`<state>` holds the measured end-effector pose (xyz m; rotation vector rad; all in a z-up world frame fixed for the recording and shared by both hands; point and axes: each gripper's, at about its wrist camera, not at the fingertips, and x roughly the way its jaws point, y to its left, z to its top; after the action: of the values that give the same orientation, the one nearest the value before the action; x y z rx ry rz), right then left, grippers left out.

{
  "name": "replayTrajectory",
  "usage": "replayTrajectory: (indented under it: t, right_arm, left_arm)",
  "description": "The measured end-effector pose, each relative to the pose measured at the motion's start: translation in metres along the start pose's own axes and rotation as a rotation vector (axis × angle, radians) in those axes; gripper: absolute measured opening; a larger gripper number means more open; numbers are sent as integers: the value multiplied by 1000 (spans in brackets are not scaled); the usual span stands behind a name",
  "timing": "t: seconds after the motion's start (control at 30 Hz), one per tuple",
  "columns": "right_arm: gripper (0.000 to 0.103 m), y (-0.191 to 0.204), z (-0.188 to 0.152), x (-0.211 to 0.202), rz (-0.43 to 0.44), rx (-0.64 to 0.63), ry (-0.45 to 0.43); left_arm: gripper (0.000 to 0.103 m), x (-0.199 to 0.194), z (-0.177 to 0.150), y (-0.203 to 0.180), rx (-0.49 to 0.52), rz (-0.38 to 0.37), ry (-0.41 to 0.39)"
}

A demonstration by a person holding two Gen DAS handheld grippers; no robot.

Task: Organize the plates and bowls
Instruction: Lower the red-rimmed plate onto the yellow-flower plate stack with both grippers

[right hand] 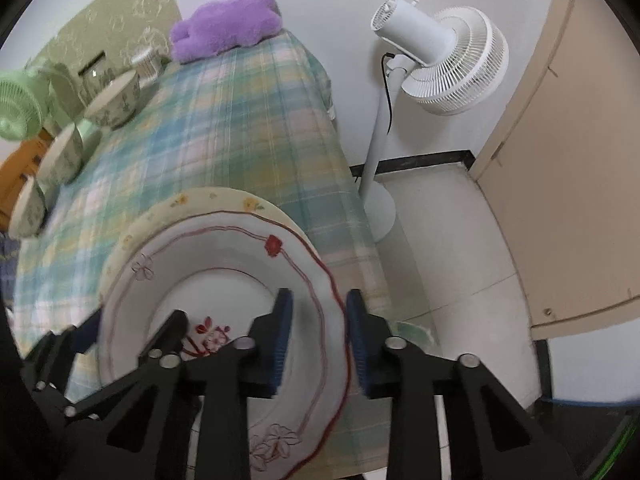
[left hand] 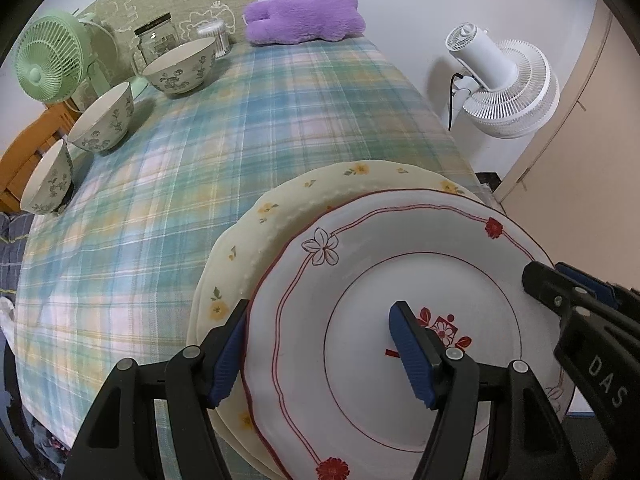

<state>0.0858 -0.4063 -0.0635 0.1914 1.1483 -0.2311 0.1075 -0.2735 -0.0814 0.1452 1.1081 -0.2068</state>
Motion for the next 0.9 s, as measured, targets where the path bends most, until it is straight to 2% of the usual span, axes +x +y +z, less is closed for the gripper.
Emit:
replayTrajectory:
  t: [0.27, 0.73, 0.9]
  right_arm:
    - [26, 3, 5, 11, 29, -20, 41]
    - [26, 22, 12, 17, -6, -102, 8]
    - [26, 27, 8, 17, -14, -131, 6]
  left_arm:
    - [69, -1, 1, 6, -10, 42, -7]
    - [70, 5, 3, 5, -1, 123, -27]
    - [76, 5, -1, 6, -3, 131, -18]
